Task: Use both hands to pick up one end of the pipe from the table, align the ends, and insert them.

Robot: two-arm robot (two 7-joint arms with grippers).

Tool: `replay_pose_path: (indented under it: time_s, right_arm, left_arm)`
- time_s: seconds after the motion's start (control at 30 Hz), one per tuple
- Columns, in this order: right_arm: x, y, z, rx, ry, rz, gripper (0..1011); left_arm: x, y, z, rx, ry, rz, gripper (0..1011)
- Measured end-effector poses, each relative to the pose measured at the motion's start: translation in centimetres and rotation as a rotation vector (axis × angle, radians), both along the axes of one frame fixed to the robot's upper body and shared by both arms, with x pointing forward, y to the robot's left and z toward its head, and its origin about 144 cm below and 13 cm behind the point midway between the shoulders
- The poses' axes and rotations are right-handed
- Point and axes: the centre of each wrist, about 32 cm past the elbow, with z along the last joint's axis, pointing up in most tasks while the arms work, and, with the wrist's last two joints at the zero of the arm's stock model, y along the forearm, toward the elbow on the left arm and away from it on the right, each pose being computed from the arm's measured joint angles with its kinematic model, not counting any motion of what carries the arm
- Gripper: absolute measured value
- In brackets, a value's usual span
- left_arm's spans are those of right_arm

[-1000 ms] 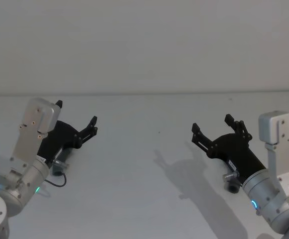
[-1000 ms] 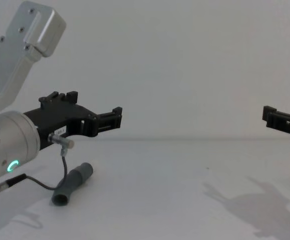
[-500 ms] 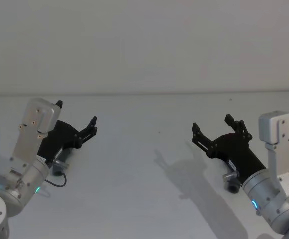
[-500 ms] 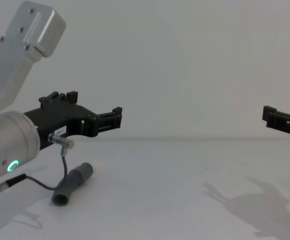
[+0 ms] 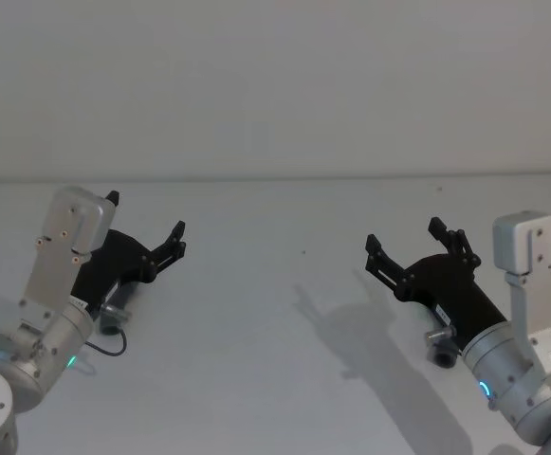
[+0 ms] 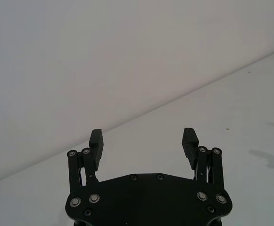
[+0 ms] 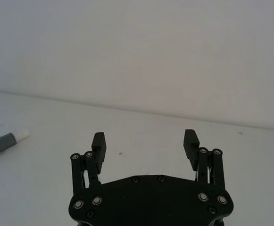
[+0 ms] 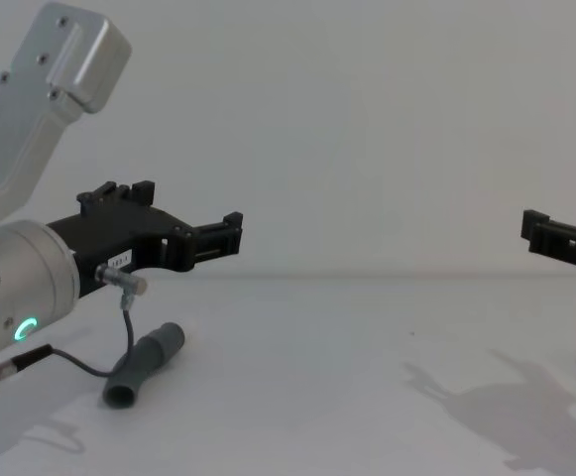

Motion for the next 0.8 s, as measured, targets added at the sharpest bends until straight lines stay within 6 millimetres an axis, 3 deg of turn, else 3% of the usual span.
replay_pose_path:
  time_s: [0.8]
  right_arm:
    - [0.0,0.0,0.0,0.0,0.0,0.0,1002]
  left_arm:
    - [0.0,0.0,0.0,0.0,0.0,0.0,1001]
